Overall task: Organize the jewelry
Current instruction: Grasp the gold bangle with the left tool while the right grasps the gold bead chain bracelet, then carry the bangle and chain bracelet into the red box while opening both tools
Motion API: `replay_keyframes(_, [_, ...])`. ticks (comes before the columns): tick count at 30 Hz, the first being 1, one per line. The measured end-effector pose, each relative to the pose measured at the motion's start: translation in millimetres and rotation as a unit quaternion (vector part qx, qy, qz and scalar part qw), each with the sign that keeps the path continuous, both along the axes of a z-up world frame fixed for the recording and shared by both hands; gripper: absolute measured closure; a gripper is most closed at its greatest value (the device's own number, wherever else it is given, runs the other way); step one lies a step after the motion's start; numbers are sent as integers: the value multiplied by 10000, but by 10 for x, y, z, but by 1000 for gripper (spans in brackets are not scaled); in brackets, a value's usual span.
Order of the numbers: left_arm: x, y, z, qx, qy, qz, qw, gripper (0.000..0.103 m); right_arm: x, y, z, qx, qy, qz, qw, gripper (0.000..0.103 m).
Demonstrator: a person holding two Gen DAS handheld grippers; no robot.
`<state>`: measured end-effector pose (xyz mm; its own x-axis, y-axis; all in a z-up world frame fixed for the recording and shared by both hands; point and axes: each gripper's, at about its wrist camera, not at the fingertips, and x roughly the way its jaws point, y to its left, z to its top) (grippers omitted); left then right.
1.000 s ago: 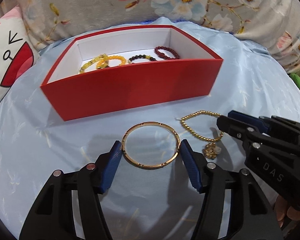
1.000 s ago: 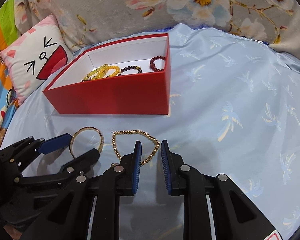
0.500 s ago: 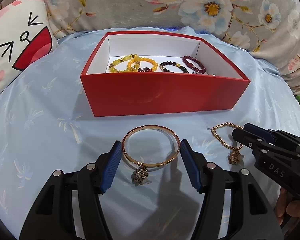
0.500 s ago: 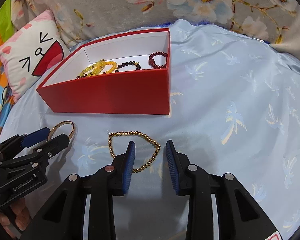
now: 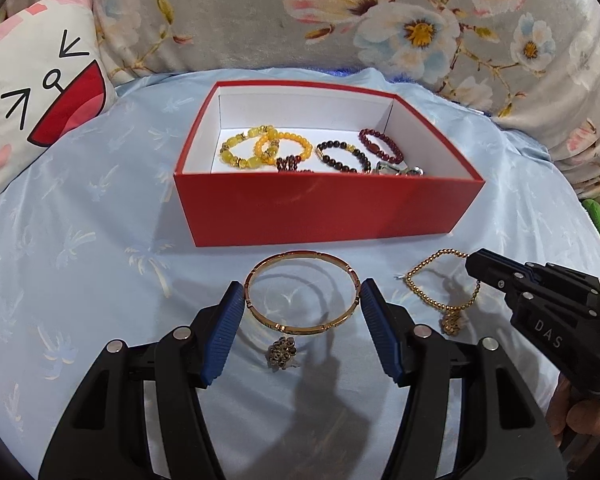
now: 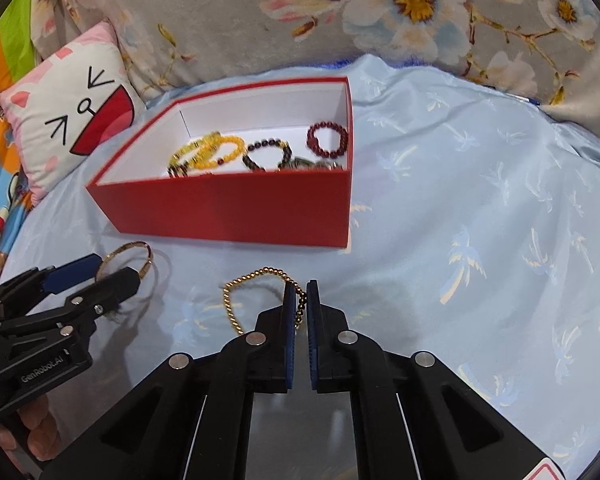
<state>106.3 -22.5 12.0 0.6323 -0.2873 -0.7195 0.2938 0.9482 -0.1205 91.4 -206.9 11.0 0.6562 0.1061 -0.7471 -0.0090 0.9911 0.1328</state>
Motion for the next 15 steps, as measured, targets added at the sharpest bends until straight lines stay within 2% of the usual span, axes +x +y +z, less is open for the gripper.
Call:
replay_keyframes(8, [-31,181,470,-176,-313,19,9994,46,-36,-10,623,91,-566,22,9984,98])
replay_keyframes(15, [90,306,860,-164,-601,89,9980,46,171,30,1075,93,-886,105,9960,98])
